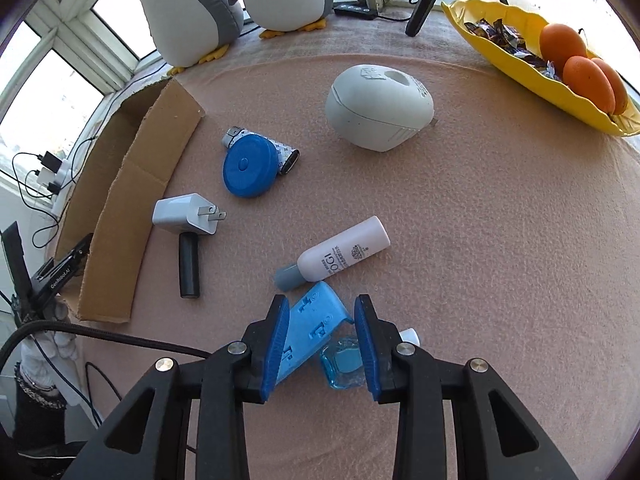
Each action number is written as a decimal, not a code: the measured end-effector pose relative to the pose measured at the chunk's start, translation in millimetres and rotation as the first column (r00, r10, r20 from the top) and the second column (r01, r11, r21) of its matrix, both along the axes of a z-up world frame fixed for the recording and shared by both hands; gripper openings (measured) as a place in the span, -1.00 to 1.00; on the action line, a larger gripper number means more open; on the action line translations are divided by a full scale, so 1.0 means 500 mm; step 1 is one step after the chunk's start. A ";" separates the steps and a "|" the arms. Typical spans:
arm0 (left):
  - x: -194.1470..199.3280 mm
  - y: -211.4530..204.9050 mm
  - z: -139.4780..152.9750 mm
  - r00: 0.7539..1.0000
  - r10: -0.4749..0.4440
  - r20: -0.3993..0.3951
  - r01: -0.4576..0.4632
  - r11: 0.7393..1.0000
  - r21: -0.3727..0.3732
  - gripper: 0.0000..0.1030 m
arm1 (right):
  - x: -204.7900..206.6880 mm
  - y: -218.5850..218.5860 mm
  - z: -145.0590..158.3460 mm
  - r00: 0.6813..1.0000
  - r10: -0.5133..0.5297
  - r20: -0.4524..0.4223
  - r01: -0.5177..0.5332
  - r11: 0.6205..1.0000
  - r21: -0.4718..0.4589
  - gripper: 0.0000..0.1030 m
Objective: Organize rigid objects
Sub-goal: 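Close the right gripper around the white COGI tube and lift it, then carry the white tube with the right gripper into the box and release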
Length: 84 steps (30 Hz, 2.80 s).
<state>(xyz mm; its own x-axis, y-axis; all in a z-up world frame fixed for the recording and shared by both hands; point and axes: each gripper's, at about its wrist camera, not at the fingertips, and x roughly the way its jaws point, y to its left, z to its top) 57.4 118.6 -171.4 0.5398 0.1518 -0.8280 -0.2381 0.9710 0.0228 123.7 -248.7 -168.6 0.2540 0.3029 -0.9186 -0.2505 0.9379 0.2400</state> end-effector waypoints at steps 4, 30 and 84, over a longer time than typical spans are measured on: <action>-0.002 0.000 0.001 1.000 0.003 0.002 -0.003 1.000 -0.004 0.00 | 0.004 0.009 -0.002 0.999 -0.011 -0.045 0.013 0.999 0.046 -0.41; 0.001 -0.004 0.003 1.000 0.001 0.000 -0.001 1.000 -0.004 0.00 | 0.101 0.001 -0.049 0.970 -0.192 -0.149 0.203 0.977 0.065 -0.40; 0.002 -0.005 0.003 1.000 0.000 0.002 0.000 1.000 -0.010 0.00 | 0.019 0.352 0.095 0.994 0.102 0.025 -0.105 0.937 0.333 -0.65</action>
